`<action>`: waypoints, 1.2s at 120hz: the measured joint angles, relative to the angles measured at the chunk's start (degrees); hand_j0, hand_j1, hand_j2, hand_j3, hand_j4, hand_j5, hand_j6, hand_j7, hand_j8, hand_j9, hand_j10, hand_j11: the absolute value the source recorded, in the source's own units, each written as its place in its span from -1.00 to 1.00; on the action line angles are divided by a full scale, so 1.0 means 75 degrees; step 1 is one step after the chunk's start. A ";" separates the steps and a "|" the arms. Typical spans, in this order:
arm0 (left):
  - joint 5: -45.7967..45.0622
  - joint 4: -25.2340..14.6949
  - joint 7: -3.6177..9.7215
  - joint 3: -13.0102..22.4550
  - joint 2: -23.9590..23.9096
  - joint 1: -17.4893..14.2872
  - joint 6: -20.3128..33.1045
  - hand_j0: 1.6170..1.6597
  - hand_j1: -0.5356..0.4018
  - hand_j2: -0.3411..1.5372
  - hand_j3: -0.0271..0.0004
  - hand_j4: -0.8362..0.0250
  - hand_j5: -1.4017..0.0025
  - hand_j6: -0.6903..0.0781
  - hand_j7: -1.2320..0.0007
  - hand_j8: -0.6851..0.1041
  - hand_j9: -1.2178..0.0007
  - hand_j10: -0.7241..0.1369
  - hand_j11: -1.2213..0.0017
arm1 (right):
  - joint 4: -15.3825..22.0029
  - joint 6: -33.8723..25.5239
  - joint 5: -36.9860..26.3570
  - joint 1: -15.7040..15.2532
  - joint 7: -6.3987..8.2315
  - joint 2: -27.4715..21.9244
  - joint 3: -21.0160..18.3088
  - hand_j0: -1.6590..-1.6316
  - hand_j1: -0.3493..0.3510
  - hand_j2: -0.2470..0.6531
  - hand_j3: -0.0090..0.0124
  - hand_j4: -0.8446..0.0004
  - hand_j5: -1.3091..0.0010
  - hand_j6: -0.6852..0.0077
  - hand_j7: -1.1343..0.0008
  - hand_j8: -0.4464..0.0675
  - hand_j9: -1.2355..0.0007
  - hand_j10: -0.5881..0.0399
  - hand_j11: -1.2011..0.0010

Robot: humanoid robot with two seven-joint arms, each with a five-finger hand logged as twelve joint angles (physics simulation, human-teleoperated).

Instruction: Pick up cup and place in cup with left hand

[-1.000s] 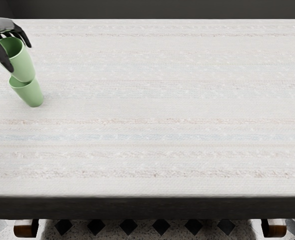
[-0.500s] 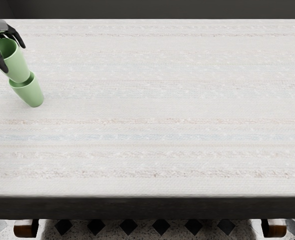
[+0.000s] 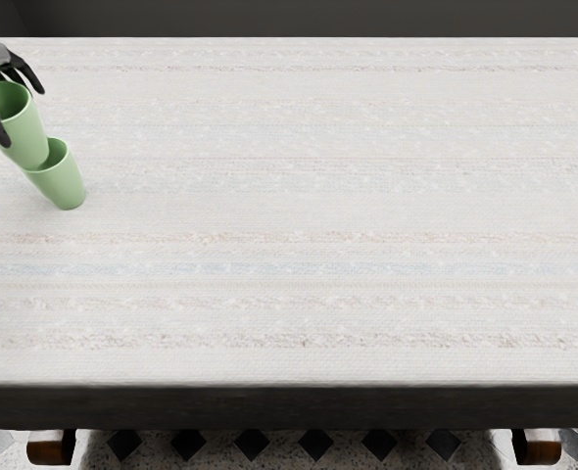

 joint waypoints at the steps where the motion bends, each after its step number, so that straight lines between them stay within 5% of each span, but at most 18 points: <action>1: 0.0000 0.0003 -0.0001 -0.0001 -0.0006 0.0000 0.0000 0.86 -0.08 -0.52 0.97 0.03 0.22 -0.17 0.12 -0.06 0.12 -0.26 0.12 | 0.0000 0.0000 0.0000 0.0000 0.0000 0.0000 0.0000 -0.93 -1.00 -0.45 -0.16 1.00 1.00 0.98 1.00 0.74 1.00 0.87 1.00; 144: -0.0007 0.0479 -0.0114 -0.0012 -0.0424 0.0210 0.0001 0.89 -0.06 -0.54 0.97 0.02 0.25 -0.21 0.15 -0.15 0.14 -0.24 0.15 | 0.0000 -0.0002 0.0000 0.0002 0.0000 0.0000 0.0000 -0.93 -1.00 -0.45 -0.16 1.00 1.00 0.98 1.00 0.74 1.00 0.87 1.00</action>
